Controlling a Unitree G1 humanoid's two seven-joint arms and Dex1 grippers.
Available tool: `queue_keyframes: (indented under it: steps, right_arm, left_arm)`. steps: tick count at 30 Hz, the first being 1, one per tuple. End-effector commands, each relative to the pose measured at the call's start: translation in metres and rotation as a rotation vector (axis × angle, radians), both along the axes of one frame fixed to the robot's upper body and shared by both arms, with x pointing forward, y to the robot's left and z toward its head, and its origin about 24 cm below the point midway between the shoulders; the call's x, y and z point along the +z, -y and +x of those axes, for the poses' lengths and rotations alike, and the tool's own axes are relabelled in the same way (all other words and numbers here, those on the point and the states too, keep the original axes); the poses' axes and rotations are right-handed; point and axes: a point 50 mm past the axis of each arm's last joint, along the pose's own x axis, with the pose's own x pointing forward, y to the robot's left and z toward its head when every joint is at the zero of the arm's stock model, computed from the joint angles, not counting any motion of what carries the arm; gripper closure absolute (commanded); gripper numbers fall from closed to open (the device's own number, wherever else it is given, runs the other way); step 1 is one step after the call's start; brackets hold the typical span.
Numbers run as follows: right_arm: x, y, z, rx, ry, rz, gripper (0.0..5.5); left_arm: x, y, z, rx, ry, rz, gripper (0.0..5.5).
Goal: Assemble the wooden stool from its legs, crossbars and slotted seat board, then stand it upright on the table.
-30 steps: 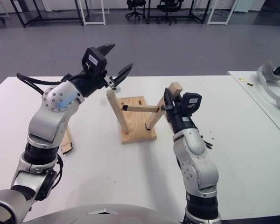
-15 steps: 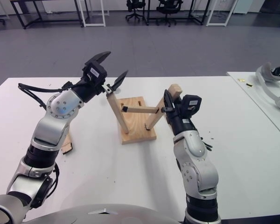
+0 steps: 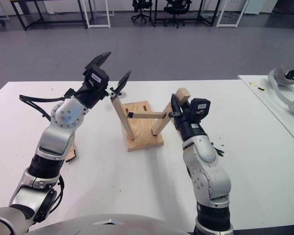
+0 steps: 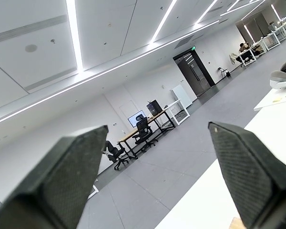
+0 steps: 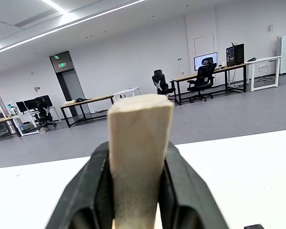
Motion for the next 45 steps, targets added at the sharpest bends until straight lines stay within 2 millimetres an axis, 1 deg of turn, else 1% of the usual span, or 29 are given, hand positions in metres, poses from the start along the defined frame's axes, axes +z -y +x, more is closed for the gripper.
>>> queue_keyframes:
  steps: [1,4,7,12,15,17,22,23,27,29,31,35,38,40,43,45]
  right_arm:
    - [-0.056,0.002,-0.011,0.048,-0.379,-0.269,4.48]
    - [-0.058,0.001,-0.013,0.088,-0.394,-0.315,4.42]
    - [-0.057,0.006,-0.011,0.102,-0.389,-0.351,4.39]
    - [-0.051,0.009,-0.007,0.14,-0.382,-0.456,4.37]
    - [-0.054,0.012,-0.006,0.169,-0.406,-0.496,4.37]
    - [-0.058,0.016,-0.006,0.165,-0.433,-0.462,4.37]
    - [-0.065,0.021,-0.001,0.125,-0.475,-0.219,4.37]
    - [-0.066,0.021,-0.001,0.129,-0.479,-0.189,3.97]
    - [-0.067,0.017,0.0,0.145,-0.475,-0.137,3.32]
    - [-0.065,0.017,0.002,0.135,-0.452,-0.118,2.89]
    - [-0.059,0.018,0.005,0.115,-0.412,-0.113,2.58]
    - [-0.028,0.019,0.01,0.11,-0.212,-0.113,2.58]
    - [0.008,0.024,0.01,0.097,0.014,-0.11,2.58]
    - [0.03,0.027,0.009,0.1,0.128,-0.116,2.58]
    - [0.061,0.024,0.003,0.118,0.269,-0.136,2.58]
    - [0.082,0.021,0.001,0.113,0.36,-0.2,2.58]
  left_arm:
    - [-0.036,-0.003,0.001,0.042,-0.173,0.084,1.61]
    - [-0.036,-0.003,0.001,0.044,-0.176,0.074,1.61]
    - [-0.037,-0.001,0.0,0.046,-0.176,0.07,1.61]
    - [-0.034,0.013,-0.005,0.006,-0.159,0.058,1.61]
    - [-0.034,0.018,-0.007,-0.006,-0.159,0.046,1.61]
    - [-0.034,0.02,-0.007,-0.007,-0.162,0.041,1.61]
    - [-0.031,0.024,-0.006,-0.013,-0.154,0.02,1.61]
    - [-0.028,0.024,-0.005,-0.011,-0.147,0.009,1.61]
    - [-0.011,0.021,-0.001,-0.002,-0.122,-0.061,1.61]
    - [-0.004,0.017,0.002,0.008,-0.107,-0.074,1.61]
    - [-0.001,0.013,0.003,0.017,-0.099,-0.074,1.61]
    - [-0.001,0.005,0.003,0.04,-0.097,-0.06,1.61]
    - [0.001,0.003,-0.001,0.046,-0.09,-0.056,1.61]
    - [0.006,0.004,-0.005,0.046,-0.078,-0.056,1.61]
    - [0.017,0.008,-0.019,0.041,-0.064,-0.087,1.61]
    - [0.023,0.008,-0.027,0.056,-0.059,-0.107,1.61]
